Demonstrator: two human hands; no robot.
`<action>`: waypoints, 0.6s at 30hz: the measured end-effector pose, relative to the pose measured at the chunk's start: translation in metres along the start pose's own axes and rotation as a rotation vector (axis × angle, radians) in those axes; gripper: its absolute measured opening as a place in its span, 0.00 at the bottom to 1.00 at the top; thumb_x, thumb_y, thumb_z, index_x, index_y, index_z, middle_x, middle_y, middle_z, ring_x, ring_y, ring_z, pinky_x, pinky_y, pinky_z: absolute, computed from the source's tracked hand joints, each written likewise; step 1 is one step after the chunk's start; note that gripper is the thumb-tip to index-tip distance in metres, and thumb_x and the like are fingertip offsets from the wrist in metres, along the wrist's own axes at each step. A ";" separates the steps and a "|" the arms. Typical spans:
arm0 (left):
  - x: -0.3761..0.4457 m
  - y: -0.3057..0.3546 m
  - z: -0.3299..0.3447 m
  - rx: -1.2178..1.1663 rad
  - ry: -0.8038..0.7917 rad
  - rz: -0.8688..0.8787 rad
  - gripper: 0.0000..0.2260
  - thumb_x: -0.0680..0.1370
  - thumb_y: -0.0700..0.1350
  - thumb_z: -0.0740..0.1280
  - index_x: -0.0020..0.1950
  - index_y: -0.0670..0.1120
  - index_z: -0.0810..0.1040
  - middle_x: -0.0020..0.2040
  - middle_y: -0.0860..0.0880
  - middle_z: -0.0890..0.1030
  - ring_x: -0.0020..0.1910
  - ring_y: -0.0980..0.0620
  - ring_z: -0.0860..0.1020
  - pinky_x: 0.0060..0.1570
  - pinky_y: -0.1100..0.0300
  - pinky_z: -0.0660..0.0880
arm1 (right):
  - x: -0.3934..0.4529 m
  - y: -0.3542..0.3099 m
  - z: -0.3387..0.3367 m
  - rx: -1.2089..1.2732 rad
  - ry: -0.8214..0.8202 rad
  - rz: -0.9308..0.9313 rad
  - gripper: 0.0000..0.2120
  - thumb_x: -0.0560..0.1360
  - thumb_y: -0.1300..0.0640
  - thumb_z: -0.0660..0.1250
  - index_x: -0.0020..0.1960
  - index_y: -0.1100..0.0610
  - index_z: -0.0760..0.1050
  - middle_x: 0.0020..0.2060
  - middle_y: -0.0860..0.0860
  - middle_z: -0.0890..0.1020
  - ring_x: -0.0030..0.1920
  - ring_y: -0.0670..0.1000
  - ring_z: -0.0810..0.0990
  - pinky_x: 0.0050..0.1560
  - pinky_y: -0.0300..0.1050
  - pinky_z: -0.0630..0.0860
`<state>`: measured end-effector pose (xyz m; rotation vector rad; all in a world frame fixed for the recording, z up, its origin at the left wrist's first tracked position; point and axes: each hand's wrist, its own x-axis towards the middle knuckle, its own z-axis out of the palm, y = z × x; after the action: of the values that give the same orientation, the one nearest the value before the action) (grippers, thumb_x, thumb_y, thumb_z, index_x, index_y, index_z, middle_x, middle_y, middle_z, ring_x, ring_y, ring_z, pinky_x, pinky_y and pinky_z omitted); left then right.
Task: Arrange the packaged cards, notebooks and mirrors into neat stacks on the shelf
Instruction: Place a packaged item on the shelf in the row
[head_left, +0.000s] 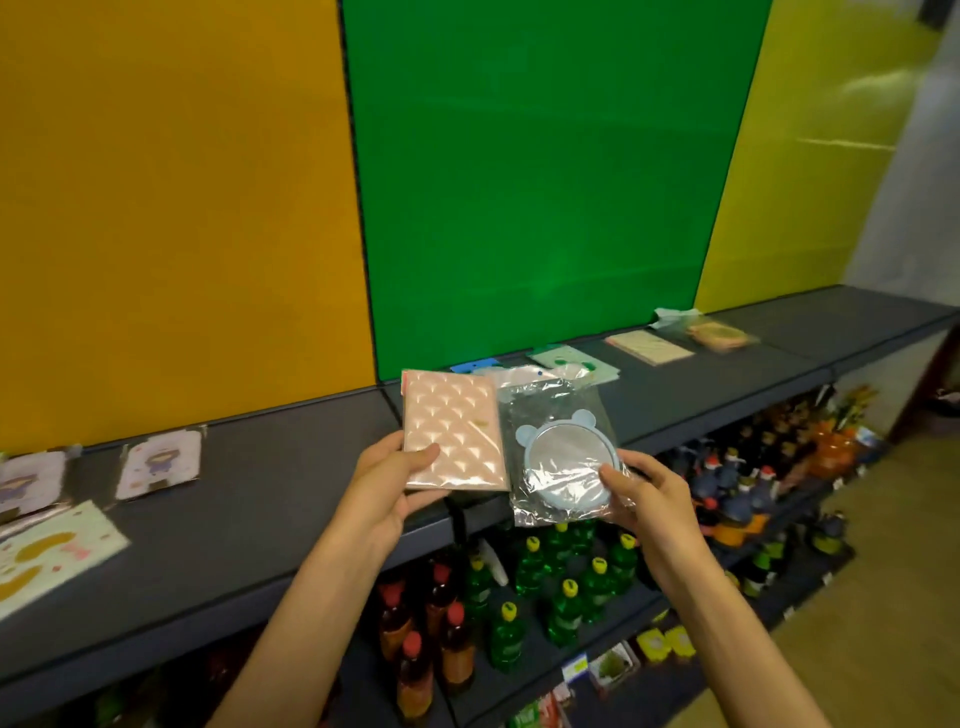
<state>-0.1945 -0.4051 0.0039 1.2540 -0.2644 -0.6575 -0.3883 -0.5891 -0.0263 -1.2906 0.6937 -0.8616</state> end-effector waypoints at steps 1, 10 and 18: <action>0.001 -0.007 0.022 0.002 0.003 -0.003 0.10 0.77 0.33 0.68 0.57 0.42 0.80 0.53 0.44 0.85 0.52 0.45 0.83 0.46 0.51 0.83 | 0.007 -0.001 -0.019 0.001 0.006 0.002 0.07 0.76 0.65 0.69 0.55 0.62 0.80 0.41 0.54 0.86 0.39 0.51 0.85 0.37 0.46 0.82; 0.013 -0.046 0.175 0.011 0.013 0.041 0.08 0.77 0.35 0.67 0.54 0.42 0.81 0.46 0.45 0.86 0.47 0.48 0.84 0.42 0.53 0.82 | 0.062 -0.014 -0.166 0.024 0.071 -0.009 0.06 0.76 0.65 0.69 0.51 0.57 0.80 0.39 0.51 0.87 0.36 0.48 0.85 0.31 0.40 0.79; 0.065 -0.077 0.281 -0.044 0.039 0.069 0.04 0.79 0.38 0.66 0.52 0.44 0.79 0.46 0.47 0.84 0.45 0.52 0.82 0.40 0.57 0.79 | 0.141 -0.014 -0.250 0.011 0.152 -0.011 0.07 0.76 0.63 0.70 0.53 0.57 0.81 0.43 0.54 0.86 0.39 0.52 0.84 0.36 0.46 0.79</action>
<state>-0.3160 -0.6781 0.0089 1.2096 -0.2581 -0.5764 -0.5269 -0.8397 -0.0484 -1.2289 0.8011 -0.9787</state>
